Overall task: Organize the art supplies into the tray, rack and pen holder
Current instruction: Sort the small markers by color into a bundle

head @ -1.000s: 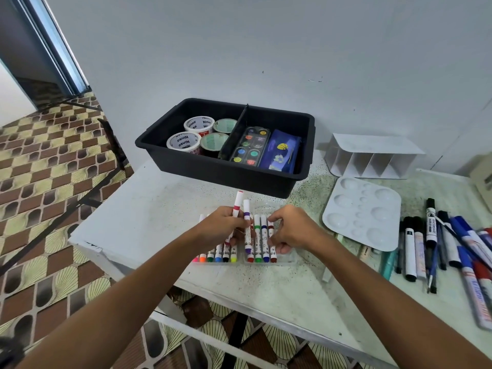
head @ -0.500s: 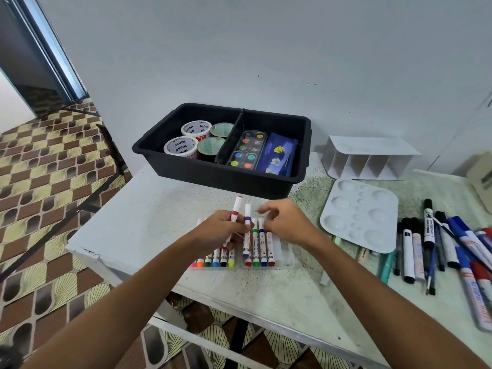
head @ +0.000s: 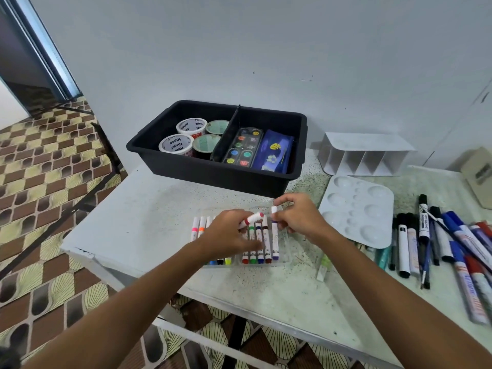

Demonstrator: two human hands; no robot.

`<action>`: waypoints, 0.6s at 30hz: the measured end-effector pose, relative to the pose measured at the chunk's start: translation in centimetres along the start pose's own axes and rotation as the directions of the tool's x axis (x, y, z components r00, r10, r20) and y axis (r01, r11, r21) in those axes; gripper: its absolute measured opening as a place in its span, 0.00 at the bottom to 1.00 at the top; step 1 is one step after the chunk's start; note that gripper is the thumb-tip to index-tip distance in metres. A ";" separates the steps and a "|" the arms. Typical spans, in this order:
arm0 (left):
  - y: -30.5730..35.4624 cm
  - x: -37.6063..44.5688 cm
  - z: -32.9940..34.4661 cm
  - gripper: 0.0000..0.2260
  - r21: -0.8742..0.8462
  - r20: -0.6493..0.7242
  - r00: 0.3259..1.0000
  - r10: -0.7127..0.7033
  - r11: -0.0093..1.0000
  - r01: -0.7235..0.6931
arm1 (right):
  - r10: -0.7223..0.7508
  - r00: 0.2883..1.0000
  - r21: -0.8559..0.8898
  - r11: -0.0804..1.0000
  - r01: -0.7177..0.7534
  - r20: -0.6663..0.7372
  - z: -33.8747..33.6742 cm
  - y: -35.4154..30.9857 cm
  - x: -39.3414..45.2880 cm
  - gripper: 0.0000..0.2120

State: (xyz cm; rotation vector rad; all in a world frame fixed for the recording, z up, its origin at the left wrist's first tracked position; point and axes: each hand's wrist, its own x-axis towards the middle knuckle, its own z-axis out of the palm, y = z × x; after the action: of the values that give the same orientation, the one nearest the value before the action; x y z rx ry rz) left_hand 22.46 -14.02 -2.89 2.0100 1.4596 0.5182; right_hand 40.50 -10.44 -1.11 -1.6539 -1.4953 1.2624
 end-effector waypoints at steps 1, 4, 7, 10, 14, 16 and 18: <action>-0.4 -0.1 0.1 0.20 0.123 0.018 0.993 0.121 0.985 -0.122 | -0.017 1.000 -0.032 0.999 0.017 0.007 0.1 0.1 0.0 0.09; -1.2 -0.2 0.4 0.28 0.275 0.102 0.925 0.365 0.884 -0.379 | -0.037 0.999 -0.098 0.994 0.041 0.039 0.2 0.0 0.2 0.07; -1.2 -0.2 0.9 0.29 0.394 0.179 0.878 0.443 0.786 -0.477 | -0.014 0.996 -0.140 0.990 0.026 0.086 0.2 -0.2 0.5 0.07; -1.1 0.2 1.1 0.26 0.438 0.230 0.862 0.451 0.743 -0.506 | -0.013 0.994 -0.221 0.975 0.036 0.106 0.2 -0.2 0.7 0.07; -1.0 0.4 1.1 0.25 0.442 0.236 0.865 0.444 0.743 -0.502 | -0.046 0.994 -0.322 0.944 0.076 0.100 0.4 0.3 1.1 0.06; -0.9 0.5 1.0 0.26 0.454 0.251 0.867 0.429 0.739 -0.497 | -0.104 0.991 -0.418 0.899 0.131 0.087 0.5 0.6 1.4 0.07; -0.8 0.7 1.1 0.27 0.474 0.277 0.873 0.402 0.733 -0.488 | -0.130 0.989 -0.487 0.860 0.149 0.073 0.5 1.1 1.5 0.10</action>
State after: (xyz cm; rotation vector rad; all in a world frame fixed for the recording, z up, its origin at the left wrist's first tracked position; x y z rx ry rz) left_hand 22.79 -13.44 -4.23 2.8099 1.0832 0.1260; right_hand 40.40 -9.29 -2.66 -1.7887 -2.0471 0.8777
